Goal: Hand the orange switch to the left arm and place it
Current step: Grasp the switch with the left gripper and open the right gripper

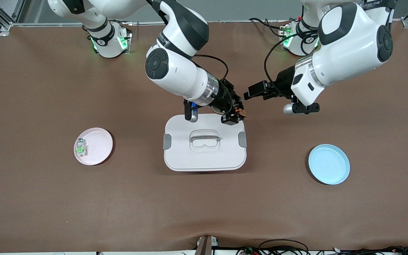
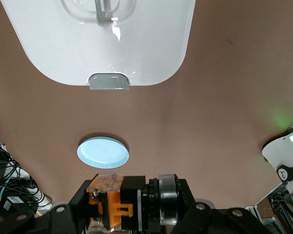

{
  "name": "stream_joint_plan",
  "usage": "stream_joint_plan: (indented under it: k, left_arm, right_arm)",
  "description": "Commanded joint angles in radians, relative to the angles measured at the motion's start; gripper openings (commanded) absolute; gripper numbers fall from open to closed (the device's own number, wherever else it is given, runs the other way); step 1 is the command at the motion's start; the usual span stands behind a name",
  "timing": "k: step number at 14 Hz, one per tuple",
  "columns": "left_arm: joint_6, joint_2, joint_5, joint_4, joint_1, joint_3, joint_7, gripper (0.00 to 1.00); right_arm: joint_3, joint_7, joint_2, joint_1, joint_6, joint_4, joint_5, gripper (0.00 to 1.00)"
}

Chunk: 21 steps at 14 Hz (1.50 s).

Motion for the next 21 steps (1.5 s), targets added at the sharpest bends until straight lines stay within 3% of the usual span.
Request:
stream_joint_plan:
  k: [1,9,12,16,21]
  left_arm:
    - [0.065,-0.012,-0.041,-0.035,0.004,-0.009,0.014,0.90]
    - [0.189,0.015,-0.049,-0.053,-0.038,-0.014,0.045,0.81]
    - [0.189,0.017,-0.049,-0.061,-0.038,-0.017,0.084,0.61]
    - [0.185,0.014,-0.048,-0.066,-0.038,-0.017,0.100,0.02]
    - [0.180,0.006,-0.016,-0.059,-0.033,-0.015,0.098,0.00]
  right_arm:
    - [0.013,0.039,0.021,-0.001,0.011,0.037,0.015,0.00]
    - [0.056,0.140,0.023,-0.005,0.075,0.040,0.016,0.00]
    - [0.055,0.149,0.035,-0.004,0.098,0.056,0.053,0.00]
    - [0.055,0.149,0.036,-0.005,0.098,0.059,0.053,0.00]
    - [0.055,0.148,0.041,-0.005,0.098,0.059,0.053,0.00]
